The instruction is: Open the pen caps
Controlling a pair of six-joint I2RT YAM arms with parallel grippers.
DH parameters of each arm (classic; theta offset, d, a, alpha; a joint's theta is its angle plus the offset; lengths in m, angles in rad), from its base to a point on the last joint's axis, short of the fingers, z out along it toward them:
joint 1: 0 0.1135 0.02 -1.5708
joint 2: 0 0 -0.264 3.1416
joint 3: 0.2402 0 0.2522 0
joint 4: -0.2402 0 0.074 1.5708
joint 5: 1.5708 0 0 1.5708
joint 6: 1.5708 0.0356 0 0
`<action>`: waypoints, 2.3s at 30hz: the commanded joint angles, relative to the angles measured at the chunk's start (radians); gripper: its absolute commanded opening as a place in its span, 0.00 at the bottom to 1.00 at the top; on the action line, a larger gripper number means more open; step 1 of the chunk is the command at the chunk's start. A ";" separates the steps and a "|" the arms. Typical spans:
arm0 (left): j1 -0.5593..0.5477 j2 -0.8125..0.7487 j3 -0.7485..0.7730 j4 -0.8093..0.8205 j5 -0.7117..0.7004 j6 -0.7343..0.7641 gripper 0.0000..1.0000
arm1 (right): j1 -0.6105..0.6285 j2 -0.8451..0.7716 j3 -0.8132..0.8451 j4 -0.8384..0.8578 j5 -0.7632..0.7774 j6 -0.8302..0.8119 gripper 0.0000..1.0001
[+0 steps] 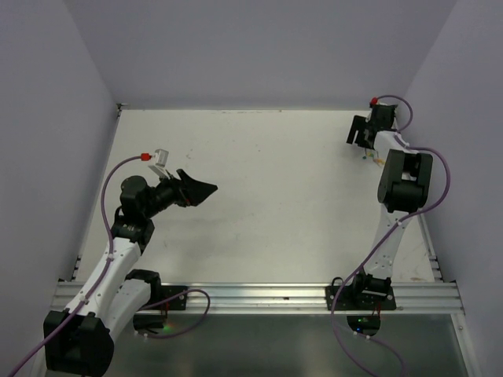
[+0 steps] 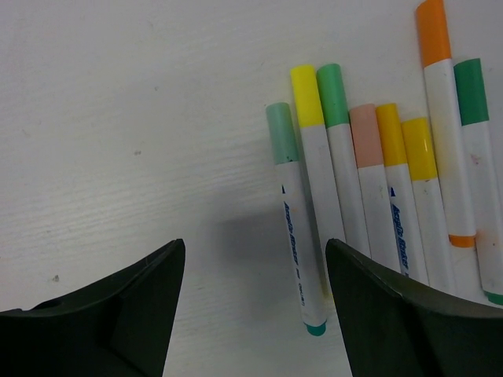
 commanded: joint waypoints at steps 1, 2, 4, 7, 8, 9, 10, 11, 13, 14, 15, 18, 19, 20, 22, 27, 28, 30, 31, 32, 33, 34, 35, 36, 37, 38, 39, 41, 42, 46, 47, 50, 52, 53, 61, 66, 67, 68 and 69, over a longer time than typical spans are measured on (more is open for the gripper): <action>0.000 -0.008 0.019 0.031 0.026 0.001 0.95 | -0.003 0.012 0.046 -0.042 -0.040 0.002 0.76; 0.000 -0.008 0.018 0.031 0.026 -0.001 0.95 | -0.003 0.018 0.051 -0.045 -0.042 -0.001 0.76; 0.000 -0.008 0.016 0.031 0.026 -0.001 0.95 | -0.001 0.024 0.060 -0.065 -0.046 -0.005 0.75; 0.000 -0.008 0.012 0.033 0.026 0.001 0.95 | -0.001 0.029 0.068 -0.076 -0.050 -0.010 0.75; 0.000 -0.009 0.012 0.033 0.024 -0.001 0.95 | -0.003 0.030 0.077 -0.081 -0.054 -0.011 0.74; 0.000 -0.009 0.009 0.033 0.026 -0.001 0.95 | -0.003 0.035 0.081 -0.088 -0.059 -0.016 0.74; 0.000 -0.009 0.010 0.033 0.026 0.001 0.95 | -0.003 0.039 0.086 -0.099 -0.060 -0.018 0.73; 0.000 -0.011 0.005 0.036 0.026 -0.002 0.95 | -0.003 0.038 0.084 -0.102 -0.059 -0.018 0.73; 0.000 -0.011 0.007 0.037 0.026 -0.004 0.95 | -0.003 0.039 0.083 -0.104 -0.060 -0.018 0.72; 0.000 -0.011 0.005 0.037 0.026 -0.004 0.95 | -0.003 0.042 0.089 -0.108 -0.065 -0.019 0.71; 0.000 -0.011 0.007 0.036 0.026 -0.002 0.95 | -0.003 0.046 0.095 -0.117 -0.066 -0.021 0.70; 0.000 -0.012 0.004 0.034 0.026 -0.002 0.95 | -0.003 0.046 0.094 -0.131 -0.059 -0.022 0.65; 0.000 -0.014 0.002 0.034 0.026 -0.001 0.95 | -0.003 0.046 0.094 -0.139 -0.053 -0.022 0.63; 0.000 -0.014 0.001 0.034 0.026 -0.004 0.95 | -0.003 0.044 0.094 -0.142 -0.048 -0.024 0.61; 0.000 -0.015 -0.002 0.034 0.027 -0.006 0.95 | -0.003 0.043 0.089 -0.145 -0.040 -0.030 0.56; 0.000 -0.017 -0.002 0.019 0.035 -0.010 0.92 | 0.003 0.027 0.066 -0.151 -0.020 -0.031 0.36; 0.000 -0.017 -0.004 0.017 0.038 -0.012 0.91 | 0.006 0.027 0.065 -0.156 -0.001 -0.031 0.35; 0.000 -0.018 -0.002 0.013 0.047 -0.015 0.91 | 0.011 0.030 0.066 -0.166 0.007 -0.036 0.30; 0.000 -0.018 -0.002 0.011 0.047 -0.015 0.91 | 0.014 0.035 0.077 -0.174 0.010 -0.038 0.24; 0.000 -0.018 -0.001 0.008 0.050 -0.016 0.90 | 0.015 0.039 0.086 -0.182 0.006 -0.044 0.19; 0.000 -0.020 -0.001 0.008 0.052 -0.016 0.89 | 0.022 0.052 0.101 -0.197 0.004 -0.050 0.15; 0.000 -0.018 -0.001 0.008 0.052 -0.018 0.88 | 0.028 0.056 0.107 -0.202 -0.007 -0.059 0.10; 0.000 -0.018 -0.001 0.008 0.050 -0.021 0.86 | 0.034 0.056 0.112 -0.205 -0.004 -0.074 0.06; 0.000 -0.015 0.001 0.010 0.047 -0.022 0.85 | 0.040 0.053 0.112 -0.202 0.004 -0.079 0.02; 0.000 -0.009 -0.001 0.008 0.031 -0.030 0.84 | 0.051 0.046 0.101 -0.191 0.009 -0.085 0.00; 0.000 -0.009 0.001 0.000 0.018 -0.039 0.84 | 0.057 0.035 0.086 -0.158 0.015 -0.085 0.00; 0.000 -0.005 0.001 -0.010 0.006 -0.050 0.83 | 0.072 -0.006 0.045 -0.138 0.021 -0.082 0.00; 0.000 0.002 -0.001 -0.038 -0.023 -0.058 0.82 | 0.097 -0.065 -0.018 -0.060 0.039 -0.062 0.00; 0.001 0.002 -0.005 -0.047 -0.032 -0.067 0.81 | 0.130 -0.106 -0.090 -0.033 0.053 -0.050 0.00; 0.001 0.003 -0.016 -0.070 -0.095 -0.068 0.72 | 0.235 -0.339 -0.234 -0.021 0.092 0.082 0.00; 0.001 0.008 -0.022 -0.057 -0.091 -0.076 0.73 | 0.259 -0.385 -0.276 -0.015 0.099 0.106 0.00; 0.001 0.075 -0.010 -0.038 -0.010 -0.064 0.82 | 0.386 -0.595 -0.464 0.030 0.148 0.151 0.00; 0.003 0.136 0.015 -0.033 0.052 -0.055 0.85 | 0.480 -0.704 -0.595 0.030 0.135 0.194 0.00; 0.003 0.150 0.019 -0.021 0.070 -0.056 0.87 | 0.503 -0.802 -0.635 0.033 0.098 0.211 0.00; -0.015 0.175 0.019 0.140 0.075 -0.133 0.93 | 0.765 -1.151 -0.906 0.034 -0.241 0.334 0.00; -0.161 0.225 0.045 0.197 -0.018 -0.164 0.91 | 0.883 -1.153 -0.882 0.018 -0.275 0.366 0.00; -0.182 0.235 0.048 0.198 -0.052 -0.170 0.90 | 0.902 -1.151 -0.877 0.022 -0.267 0.375 0.00; -0.213 0.242 0.047 0.210 -0.058 -0.183 0.89 | 0.917 -1.148 -0.876 0.045 -0.267 0.383 0.00; -0.218 0.248 0.033 0.230 -0.057 -0.211 0.86 | 0.939 -1.142 -0.877 0.056 -0.267 0.390 0.00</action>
